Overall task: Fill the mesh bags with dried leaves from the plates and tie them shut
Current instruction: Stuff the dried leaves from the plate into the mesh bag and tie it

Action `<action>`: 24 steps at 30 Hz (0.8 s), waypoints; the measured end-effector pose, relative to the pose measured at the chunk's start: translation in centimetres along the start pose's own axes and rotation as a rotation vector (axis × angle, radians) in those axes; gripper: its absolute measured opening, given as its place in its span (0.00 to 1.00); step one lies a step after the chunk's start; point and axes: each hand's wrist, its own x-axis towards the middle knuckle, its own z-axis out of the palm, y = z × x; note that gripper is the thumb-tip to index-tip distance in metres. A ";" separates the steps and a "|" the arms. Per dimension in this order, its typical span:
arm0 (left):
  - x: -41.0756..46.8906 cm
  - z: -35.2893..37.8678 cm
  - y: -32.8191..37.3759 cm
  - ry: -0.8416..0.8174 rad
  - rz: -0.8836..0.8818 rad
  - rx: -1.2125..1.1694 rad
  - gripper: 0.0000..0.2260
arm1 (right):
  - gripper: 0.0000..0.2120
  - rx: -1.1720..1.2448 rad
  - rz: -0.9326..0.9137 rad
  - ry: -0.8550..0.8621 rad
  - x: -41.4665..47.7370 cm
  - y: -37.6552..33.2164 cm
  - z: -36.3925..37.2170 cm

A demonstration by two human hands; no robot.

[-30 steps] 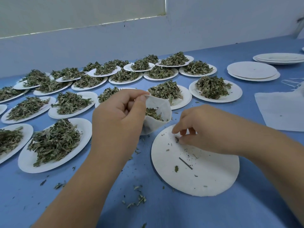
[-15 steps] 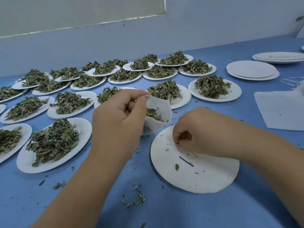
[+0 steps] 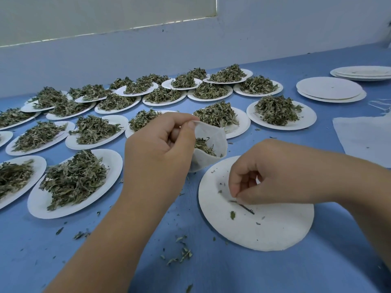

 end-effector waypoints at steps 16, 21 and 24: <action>0.1 0.0 0.1 -0.002 0.014 0.009 0.10 | 0.06 -0.117 -0.002 -0.093 0.0 0.3 0.6; 0.1 0.0 -0.1 -0.008 0.018 0.020 0.09 | 0.12 -0.104 -0.026 -0.065 -0.1 -0.2 1.1; 0.1 0.0 -0.1 -0.006 0.026 0.027 0.10 | 0.20 -0.103 -0.029 -0.044 -0.1 -0.4 1.6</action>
